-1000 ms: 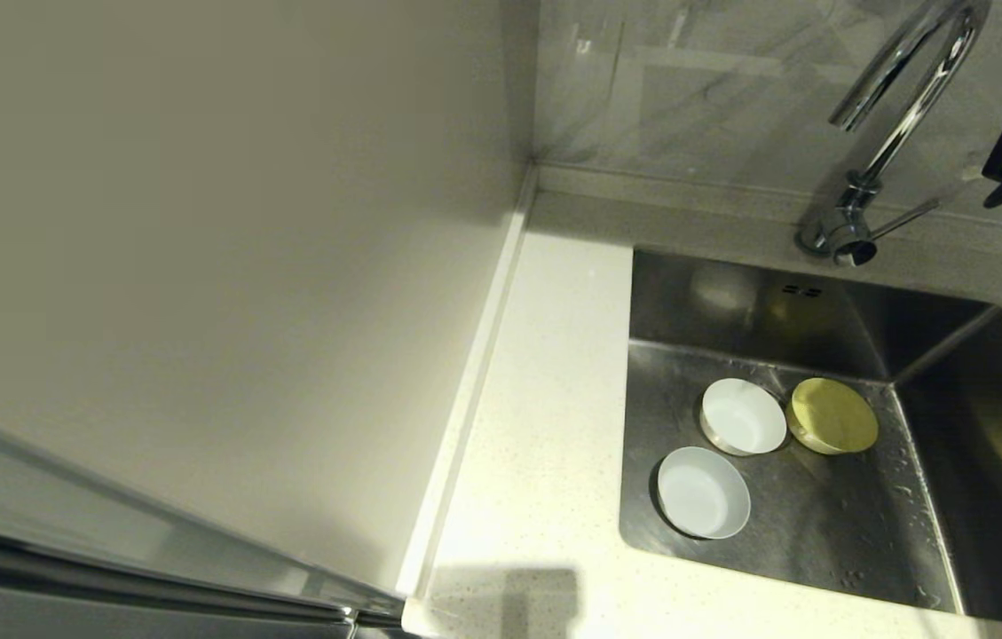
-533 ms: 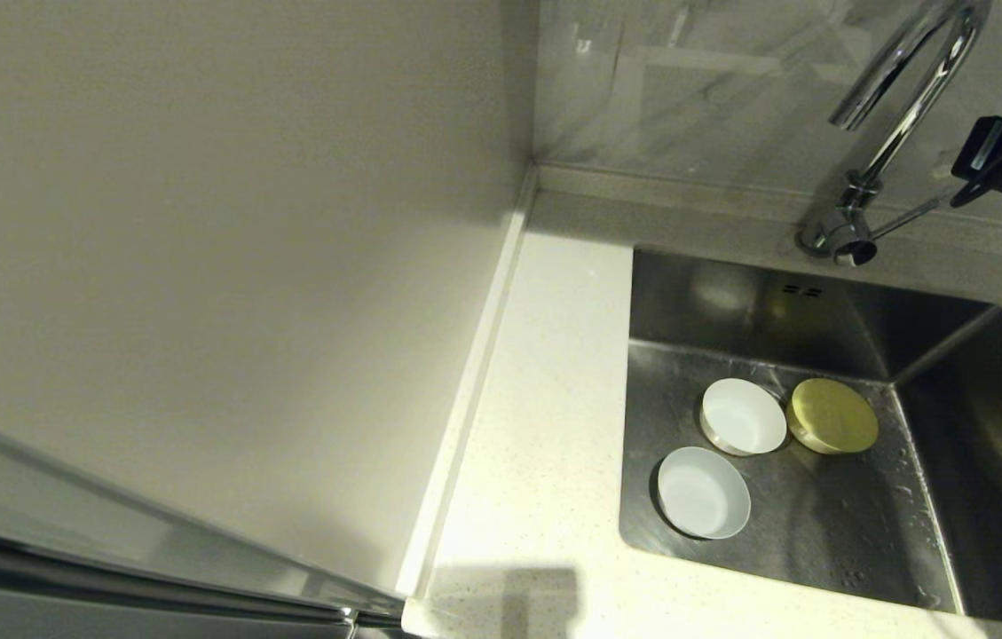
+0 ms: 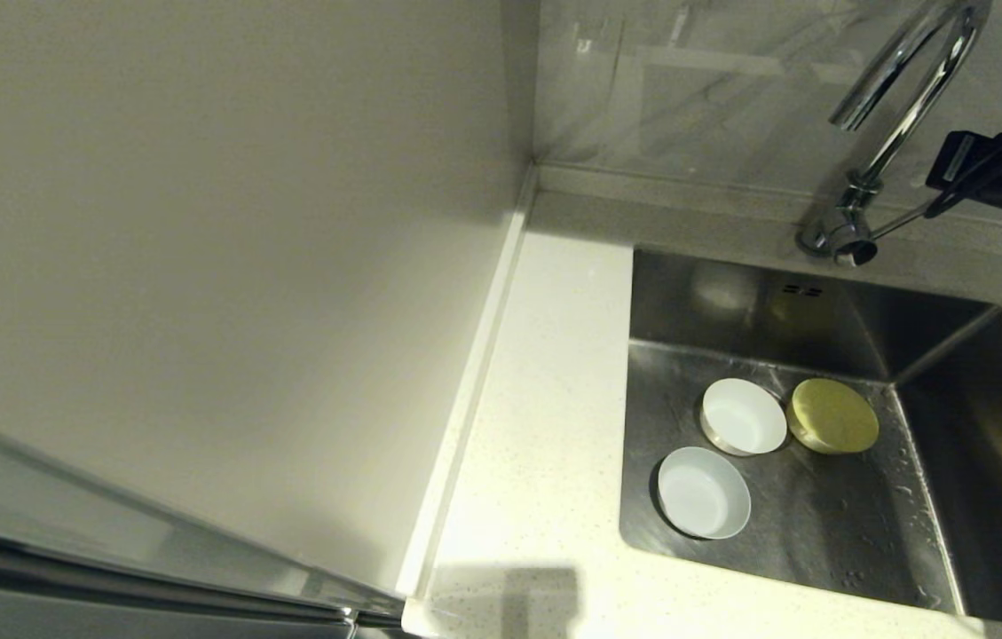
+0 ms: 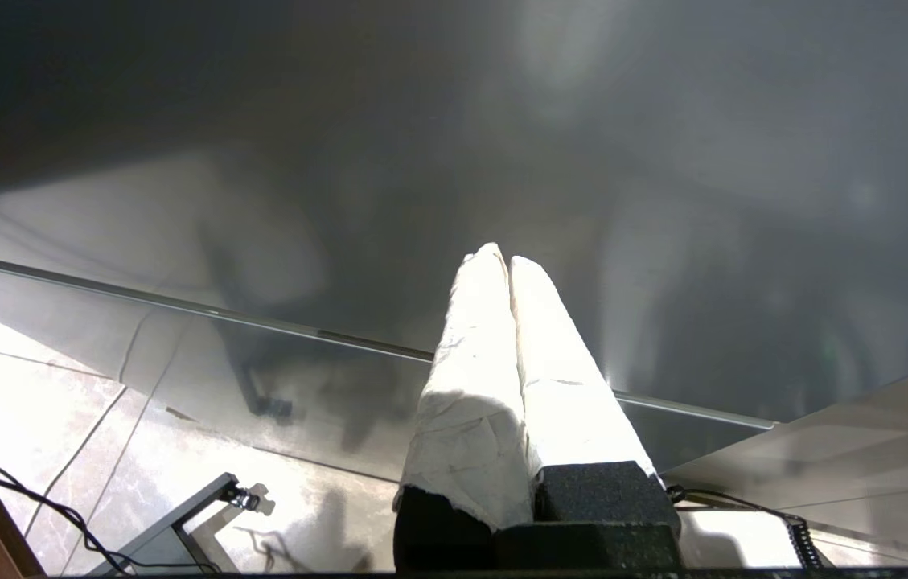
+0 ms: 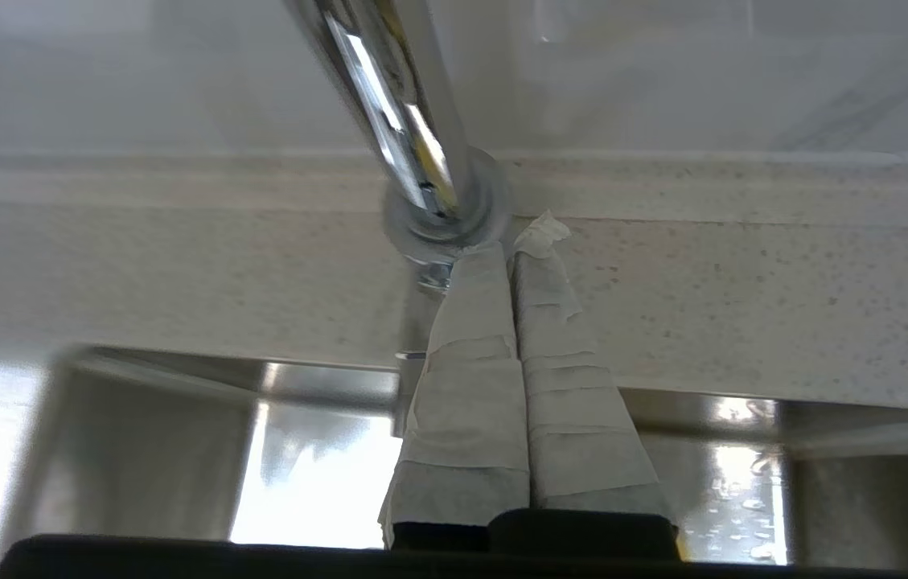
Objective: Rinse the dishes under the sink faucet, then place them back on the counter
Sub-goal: Turn on the faucet
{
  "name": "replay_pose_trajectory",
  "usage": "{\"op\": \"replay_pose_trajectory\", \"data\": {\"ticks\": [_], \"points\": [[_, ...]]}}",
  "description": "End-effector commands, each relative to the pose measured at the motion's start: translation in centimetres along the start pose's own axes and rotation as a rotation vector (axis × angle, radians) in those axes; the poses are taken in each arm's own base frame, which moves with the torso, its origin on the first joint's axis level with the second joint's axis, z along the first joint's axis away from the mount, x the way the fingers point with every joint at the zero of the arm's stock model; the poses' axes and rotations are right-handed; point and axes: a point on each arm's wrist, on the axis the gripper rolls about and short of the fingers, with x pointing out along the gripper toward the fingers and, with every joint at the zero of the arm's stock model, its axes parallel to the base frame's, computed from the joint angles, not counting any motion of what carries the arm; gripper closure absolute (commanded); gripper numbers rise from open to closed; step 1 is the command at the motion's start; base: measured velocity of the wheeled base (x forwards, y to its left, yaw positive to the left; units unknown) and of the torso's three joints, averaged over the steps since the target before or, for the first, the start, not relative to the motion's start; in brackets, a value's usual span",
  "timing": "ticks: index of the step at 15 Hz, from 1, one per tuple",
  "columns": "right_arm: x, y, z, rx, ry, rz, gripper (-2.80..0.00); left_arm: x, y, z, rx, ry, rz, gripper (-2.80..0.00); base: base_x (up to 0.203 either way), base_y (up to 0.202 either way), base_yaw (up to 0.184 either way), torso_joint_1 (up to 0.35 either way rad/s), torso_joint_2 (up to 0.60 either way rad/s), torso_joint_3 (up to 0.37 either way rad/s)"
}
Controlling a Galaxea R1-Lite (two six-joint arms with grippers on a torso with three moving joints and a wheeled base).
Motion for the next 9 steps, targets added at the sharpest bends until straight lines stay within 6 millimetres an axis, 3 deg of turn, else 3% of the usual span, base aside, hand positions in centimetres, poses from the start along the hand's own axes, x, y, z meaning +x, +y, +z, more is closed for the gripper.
{"op": "replay_pose_trajectory", "data": {"ticks": [1,9], "points": [[0.55,-0.22,-0.54,0.000,0.019,-0.003,0.00,-0.02,0.00,0.00,-0.001,-0.003,0.000,0.00,0.000,0.000,0.000,0.000,0.00,0.000],[0.58,-0.31,-0.70,-0.015,0.028,-0.004,0.00,-0.02,0.00,0.00,-0.001,-0.003,0.001,0.00,0.000,0.000,0.000,0.000,0.00,0.000]]}}
